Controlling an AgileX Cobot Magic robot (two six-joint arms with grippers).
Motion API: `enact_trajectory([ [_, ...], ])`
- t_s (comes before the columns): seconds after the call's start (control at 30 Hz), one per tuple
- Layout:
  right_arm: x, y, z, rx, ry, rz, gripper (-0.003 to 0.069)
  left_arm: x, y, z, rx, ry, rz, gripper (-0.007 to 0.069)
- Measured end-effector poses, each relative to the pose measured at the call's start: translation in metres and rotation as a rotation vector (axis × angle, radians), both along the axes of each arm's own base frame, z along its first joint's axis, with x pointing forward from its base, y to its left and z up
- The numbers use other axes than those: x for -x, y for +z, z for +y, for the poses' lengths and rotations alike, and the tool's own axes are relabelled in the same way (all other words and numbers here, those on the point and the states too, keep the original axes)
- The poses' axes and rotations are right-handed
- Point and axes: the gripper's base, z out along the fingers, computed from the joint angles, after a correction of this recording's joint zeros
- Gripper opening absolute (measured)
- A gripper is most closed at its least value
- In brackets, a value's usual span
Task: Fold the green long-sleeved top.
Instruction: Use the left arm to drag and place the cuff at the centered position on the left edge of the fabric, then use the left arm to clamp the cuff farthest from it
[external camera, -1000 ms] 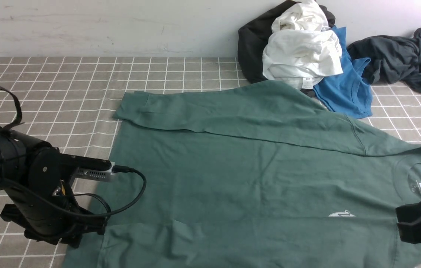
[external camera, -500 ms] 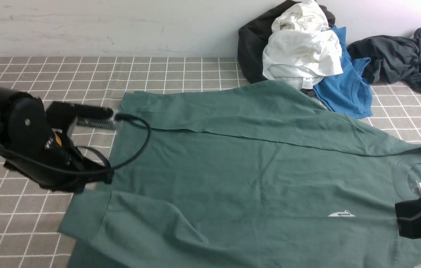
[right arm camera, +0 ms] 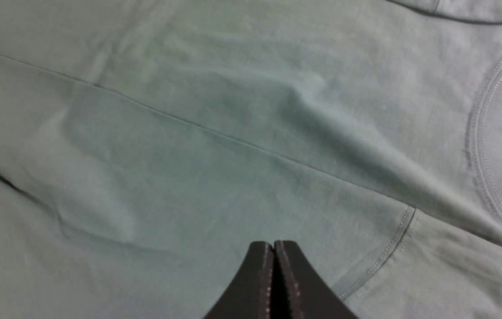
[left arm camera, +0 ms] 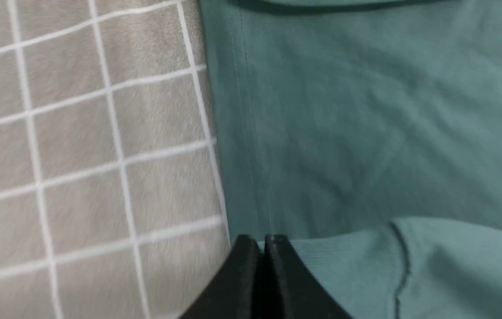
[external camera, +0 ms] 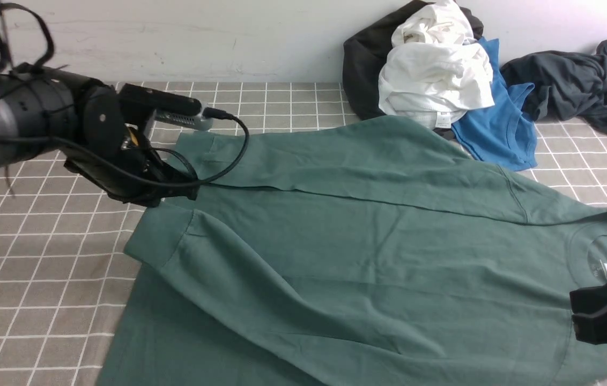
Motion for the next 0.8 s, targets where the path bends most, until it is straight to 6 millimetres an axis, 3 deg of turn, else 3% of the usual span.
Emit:
enact_trajectory([
  [0.13, 0.0, 0.0, 0.0, 0.001, 0.0, -0.002, -0.001, -0.03, -0.012, -0.002, -0.021, 0.015, 0.063, 0.0017],
  [0.33, -0.002, 0.001, -0.001, 0.004, -0.007, -0.022, -0.001, -0.067, 0.005, 0.01, -0.028, 0.059, 0.05, 0.0141],
  [0.5, -0.003, 0.002, -0.001, -0.001, -0.016, -0.037, -0.001, -0.087, 0.006, 0.012, -0.019, 0.066, 0.001, 0.0221],
  [0.63, -0.003, 0.002, -0.001, -0.011, -0.021, -0.038, -0.001, -0.117, -0.019, 0.014, 0.005, 0.098, -0.022, 0.0335],
  [0.67, -0.003, 0.003, -0.001, -0.012, -0.022, -0.038, -0.001, -0.118, -0.017, 0.014, 0.007, 0.099, -0.029, 0.034],
  [0.8, -0.003, 0.003, 0.0, -0.015, -0.025, -0.04, -0.001, -0.143, -0.051, 0.023, 0.053, 0.193, -0.014, 0.0392],
])
